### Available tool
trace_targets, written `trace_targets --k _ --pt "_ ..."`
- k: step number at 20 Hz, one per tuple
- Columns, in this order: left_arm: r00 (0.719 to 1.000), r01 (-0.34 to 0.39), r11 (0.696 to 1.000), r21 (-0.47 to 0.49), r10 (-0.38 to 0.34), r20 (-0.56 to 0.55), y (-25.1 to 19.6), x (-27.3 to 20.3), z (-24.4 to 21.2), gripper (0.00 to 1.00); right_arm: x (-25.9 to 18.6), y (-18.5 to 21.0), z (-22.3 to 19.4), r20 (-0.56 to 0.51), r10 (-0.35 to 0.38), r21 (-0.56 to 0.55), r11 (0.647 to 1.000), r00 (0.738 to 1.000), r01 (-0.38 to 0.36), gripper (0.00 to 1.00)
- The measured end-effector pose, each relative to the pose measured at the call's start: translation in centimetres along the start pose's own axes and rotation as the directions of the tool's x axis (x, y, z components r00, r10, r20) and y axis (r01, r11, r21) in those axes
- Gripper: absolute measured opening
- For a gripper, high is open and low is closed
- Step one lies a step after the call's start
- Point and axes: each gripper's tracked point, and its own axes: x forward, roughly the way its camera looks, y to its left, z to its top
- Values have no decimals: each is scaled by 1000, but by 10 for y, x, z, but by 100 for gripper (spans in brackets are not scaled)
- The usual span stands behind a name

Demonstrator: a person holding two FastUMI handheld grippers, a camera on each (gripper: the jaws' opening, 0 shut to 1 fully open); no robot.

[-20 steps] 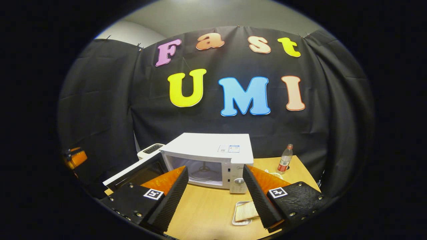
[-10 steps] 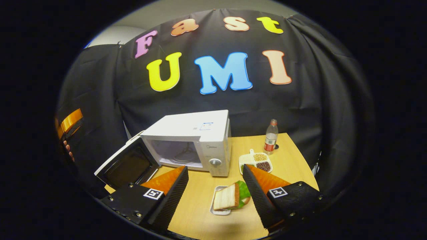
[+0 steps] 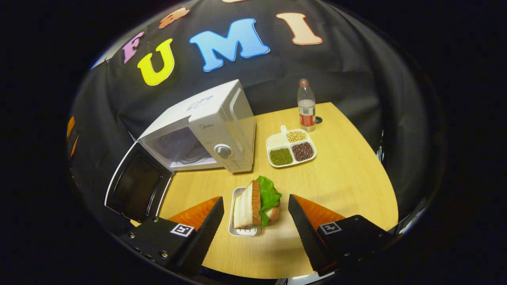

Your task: Open the microwave oven with the left hand, put the food in, and close the microwave oven.

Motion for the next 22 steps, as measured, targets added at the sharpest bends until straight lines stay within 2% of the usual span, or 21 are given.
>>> trace_targets --k 2,5,10,11,14,15,16,17,18,19,20,22 --pt "1000 -19 1000 6 19 -12 -3 3 -4 96 14 -11 -17 -57 32 65 997 998 -28 89" --pt "998 -49 999 10 49 -29 -12 2 -11 96 26 -22 -31 -114 88 144 987 990 -71 89" --pt "993 -92 996 21 94 -75 -30 3 -29 96 48 -19 -48 -189 152 189 975 970 -116 89" --pt "992 -99 995 28 101 -78 -34 1 -30 95 56 -16 -52 -201 168 195 972 965 -129 81" --pt "990 -114 992 45 117 -82 -43 -6 -31 95 58 -13 -52 -217 202 221 963 955 -154 80" --pt "989 -116 992 49 120 -86 -44 -7 -32 96 59 -6 -49 -206 228 253 952 952 -173 52" --pt "988 -123 991 53 127 -84 -44 -10 -32 96 61 -7 -52 -205 229 263 949 952 -172 46" --pt "988 -128 990 53 132 -84 -43 -12 -32 96 64 -4 -49 -200 244 282 942 949 -183 24" --pt "987 -129 990 48 133 -85 -42 -13 -33 97 61 -6 -52 -204 234 270 947 951 -175 28" --pt "988 -130 991 43 133 -83 -42 -13 -32 95 59 -4 -49 -190 244 272 944 951 -188 23" --pt "988 -128 991 37 130 -79 -41 -13 -31 97 59 -2 -53 -192 236 249 951 953 -185 18" --pt "990 -115 993 29 117 -73 -39 -14 -29 96 55 1 -50 -177 218 207 962 960 -181 18"
